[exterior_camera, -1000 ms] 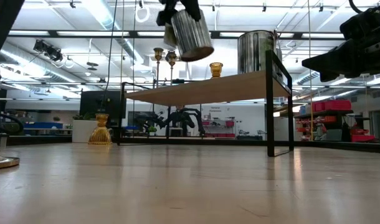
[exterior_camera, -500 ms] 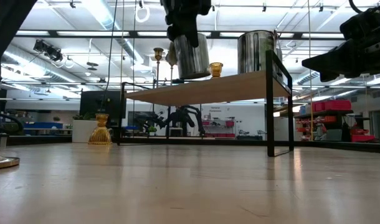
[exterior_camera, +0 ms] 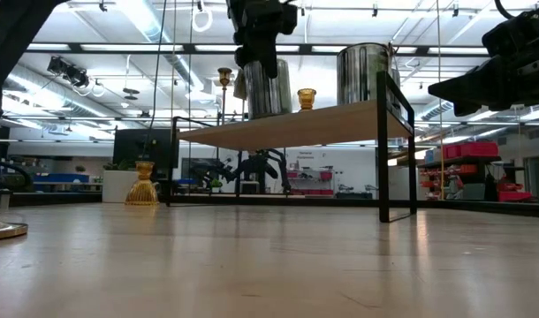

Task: Pick & Place candle stick holders
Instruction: Put the scented candle on the shelf

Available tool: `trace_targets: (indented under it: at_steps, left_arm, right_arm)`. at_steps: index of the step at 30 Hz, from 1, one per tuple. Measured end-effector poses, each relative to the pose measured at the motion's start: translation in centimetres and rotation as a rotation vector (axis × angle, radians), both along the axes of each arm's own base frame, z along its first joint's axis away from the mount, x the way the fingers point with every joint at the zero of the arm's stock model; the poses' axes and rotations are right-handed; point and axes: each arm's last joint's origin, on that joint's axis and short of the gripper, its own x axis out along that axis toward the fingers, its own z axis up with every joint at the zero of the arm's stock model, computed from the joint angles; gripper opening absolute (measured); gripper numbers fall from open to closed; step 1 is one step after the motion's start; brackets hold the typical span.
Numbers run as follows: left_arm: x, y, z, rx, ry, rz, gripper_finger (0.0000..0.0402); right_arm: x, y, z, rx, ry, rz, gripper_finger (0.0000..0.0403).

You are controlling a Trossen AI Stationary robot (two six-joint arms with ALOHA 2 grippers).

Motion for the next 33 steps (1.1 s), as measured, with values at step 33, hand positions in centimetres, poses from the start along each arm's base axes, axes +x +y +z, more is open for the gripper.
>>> trace_targets:
  at_steps: [33]
  left_arm:
    - [0.75,0.23,-0.77,0.000,0.011,0.006,0.0397]
  right_arm:
    - [0.00,0.00,0.00,0.000,0.000,0.000,0.0003]
